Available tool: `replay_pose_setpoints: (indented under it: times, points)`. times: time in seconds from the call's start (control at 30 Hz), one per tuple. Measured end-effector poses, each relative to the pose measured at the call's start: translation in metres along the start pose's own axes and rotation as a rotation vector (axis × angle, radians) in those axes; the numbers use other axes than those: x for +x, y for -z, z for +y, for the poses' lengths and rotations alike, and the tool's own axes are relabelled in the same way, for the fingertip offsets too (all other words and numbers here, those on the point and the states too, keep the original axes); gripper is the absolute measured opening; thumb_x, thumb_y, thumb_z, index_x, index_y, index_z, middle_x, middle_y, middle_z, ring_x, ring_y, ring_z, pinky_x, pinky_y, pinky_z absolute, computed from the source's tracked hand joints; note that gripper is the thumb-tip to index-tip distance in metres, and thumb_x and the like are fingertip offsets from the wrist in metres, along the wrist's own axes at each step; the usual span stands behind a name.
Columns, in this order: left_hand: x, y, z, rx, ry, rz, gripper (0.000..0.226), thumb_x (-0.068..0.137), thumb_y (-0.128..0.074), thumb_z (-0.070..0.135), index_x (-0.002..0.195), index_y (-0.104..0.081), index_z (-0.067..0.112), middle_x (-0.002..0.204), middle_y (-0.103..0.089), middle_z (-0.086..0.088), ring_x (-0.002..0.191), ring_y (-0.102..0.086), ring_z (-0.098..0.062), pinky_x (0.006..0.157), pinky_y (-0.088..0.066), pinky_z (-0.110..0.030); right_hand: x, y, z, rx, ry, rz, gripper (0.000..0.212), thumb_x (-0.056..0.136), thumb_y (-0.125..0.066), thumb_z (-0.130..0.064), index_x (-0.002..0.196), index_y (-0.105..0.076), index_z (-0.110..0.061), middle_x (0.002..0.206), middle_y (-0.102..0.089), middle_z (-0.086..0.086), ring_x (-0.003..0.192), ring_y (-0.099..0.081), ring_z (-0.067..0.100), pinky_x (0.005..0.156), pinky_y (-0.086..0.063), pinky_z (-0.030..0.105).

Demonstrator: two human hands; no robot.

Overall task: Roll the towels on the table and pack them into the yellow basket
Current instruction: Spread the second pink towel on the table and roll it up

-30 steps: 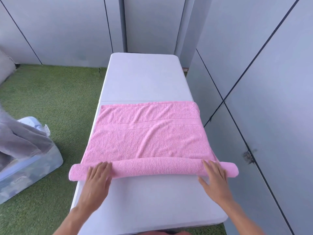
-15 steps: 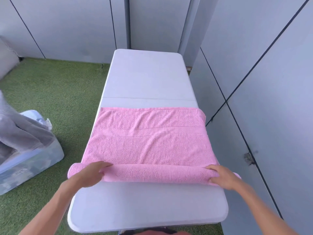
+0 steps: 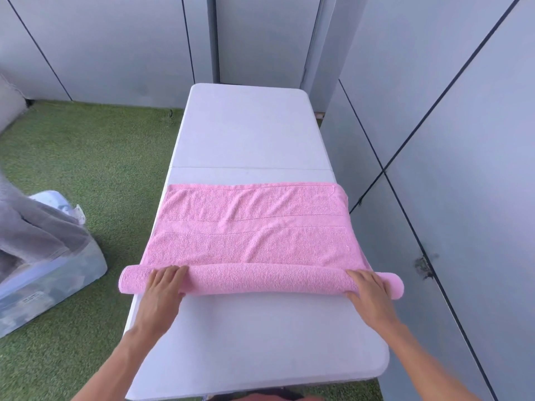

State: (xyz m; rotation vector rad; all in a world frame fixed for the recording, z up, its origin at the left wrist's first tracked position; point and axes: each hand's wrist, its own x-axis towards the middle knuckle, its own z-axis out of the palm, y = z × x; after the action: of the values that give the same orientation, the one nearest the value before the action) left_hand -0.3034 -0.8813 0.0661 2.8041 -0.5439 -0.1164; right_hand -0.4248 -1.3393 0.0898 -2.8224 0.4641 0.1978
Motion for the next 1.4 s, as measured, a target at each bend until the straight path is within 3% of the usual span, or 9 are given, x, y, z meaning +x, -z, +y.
replay_pose_setpoints:
  times: [0.3, 0.5, 0.6, 0.67, 0.8, 1.03, 1.1, 1.27, 1.4]
  points:
    - [0.016, 0.038, -0.017, -0.139, 0.071, -0.451, 0.051, 0.091, -0.061, 0.020, 0.140, -0.045, 0.019, 0.131, -0.053, -0.002, 0.125, -0.047, -0.020, 0.103, -0.030, -0.027, 0.012, 0.036, 0.010, 0.275, -0.116, -0.520, 0.049, 0.082, -0.071, -0.028, 0.128, -0.054, -0.025, 0.123, -0.054, -0.013, 0.114, -0.055, 0.013, 0.093, -0.038, 0.023]
    - [0.004, 0.021, -0.007, -0.135, 0.023, 0.105, 0.034, 0.088, -0.056, 0.019, 0.121, -0.064, 0.017, 0.116, -0.062, -0.007, 0.107, -0.058, -0.035, 0.091, -0.047, -0.047, 0.000, 0.012, -0.004, 0.239, 0.060, 0.120, 0.033, 0.088, -0.061, -0.011, 0.120, -0.062, -0.020, 0.119, -0.061, -0.003, 0.116, -0.054, 0.019, 0.102, -0.037, 0.037]
    - [-0.016, 0.000, -0.002, -0.029, -0.026, 0.039, 0.062, 0.084, -0.062, 0.038, 0.140, -0.046, 0.017, 0.140, -0.049, -0.013, 0.133, -0.040, -0.035, 0.109, -0.031, -0.051, -0.017, -0.008, -0.004, 0.080, 0.091, 0.090, 0.047, 0.093, -0.046, -0.040, 0.137, -0.045, -0.023, 0.136, -0.047, -0.009, 0.133, -0.038, 0.018, 0.112, -0.024, 0.040]
    - [-0.015, -0.006, -0.006, 0.012, -0.019, -0.009, 0.083, 0.070, -0.082, 0.023, 0.143, -0.042, 0.016, 0.141, -0.046, -0.012, 0.136, -0.035, -0.034, 0.110, -0.029, -0.054, -0.025, -0.016, -0.002, -0.016, 0.063, 0.014, 0.067, 0.090, -0.047, -0.054, 0.147, -0.029, -0.023, 0.146, -0.031, -0.011, 0.141, -0.023, 0.016, 0.116, -0.010, 0.040]
    - [0.003, 0.004, -0.003, 0.011, -0.066, 0.089, 0.072, 0.055, -0.085, -0.002, 0.121, -0.058, 0.011, 0.108, -0.059, -0.004, 0.108, -0.047, -0.027, 0.096, -0.035, -0.044, -0.019, -0.007, -0.005, -0.111, 0.113, 0.014, 0.070, 0.081, -0.068, -0.027, 0.143, -0.036, -0.024, 0.135, -0.047, -0.004, 0.132, -0.040, 0.023, 0.110, -0.025, 0.041]
    - [0.012, 0.030, -0.024, -0.121, 0.004, -0.265, 0.047, 0.086, -0.065, 0.009, 0.131, -0.056, 0.021, 0.121, -0.059, 0.002, 0.118, -0.051, -0.020, 0.102, -0.035, -0.031, 0.004, 0.034, 0.013, 0.276, -0.060, -0.521, 0.055, 0.080, -0.072, -0.033, 0.131, -0.051, -0.028, 0.130, -0.051, -0.014, 0.124, -0.047, 0.008, 0.098, -0.035, 0.020]
    - [0.022, 0.038, -0.026, -0.226, 0.081, -0.336, 0.046, 0.088, -0.062, 0.008, 0.132, -0.054, 0.020, 0.125, -0.057, -0.001, 0.120, -0.050, -0.021, 0.103, -0.033, -0.031, 0.007, 0.033, 0.013, 0.440, -0.115, -0.441, 0.052, 0.077, -0.075, -0.024, 0.124, -0.055, -0.031, 0.126, -0.053, -0.011, 0.119, -0.050, 0.008, 0.094, -0.038, 0.022]
    - [0.017, 0.030, -0.010, -0.179, 0.030, 0.037, 0.042, 0.081, -0.069, 0.001, 0.122, -0.063, 0.012, 0.114, -0.065, -0.007, 0.104, -0.061, -0.032, 0.090, -0.047, -0.045, 0.001, 0.010, 0.004, 0.232, -0.016, 0.150, 0.033, 0.089, -0.062, -0.027, 0.122, -0.061, -0.022, 0.124, -0.060, -0.001, 0.119, -0.053, 0.022, 0.102, -0.036, 0.037]
    - [-0.001, 0.009, -0.008, 0.009, -0.019, -0.025, 0.072, 0.074, -0.080, 0.025, 0.137, -0.048, 0.013, 0.128, -0.055, -0.007, 0.125, -0.048, -0.034, 0.104, -0.036, -0.056, -0.015, -0.008, -0.006, 0.018, 0.062, 0.040, 0.061, 0.090, -0.048, -0.059, 0.140, -0.043, -0.024, 0.143, -0.042, -0.010, 0.138, -0.030, 0.015, 0.113, -0.018, 0.041]
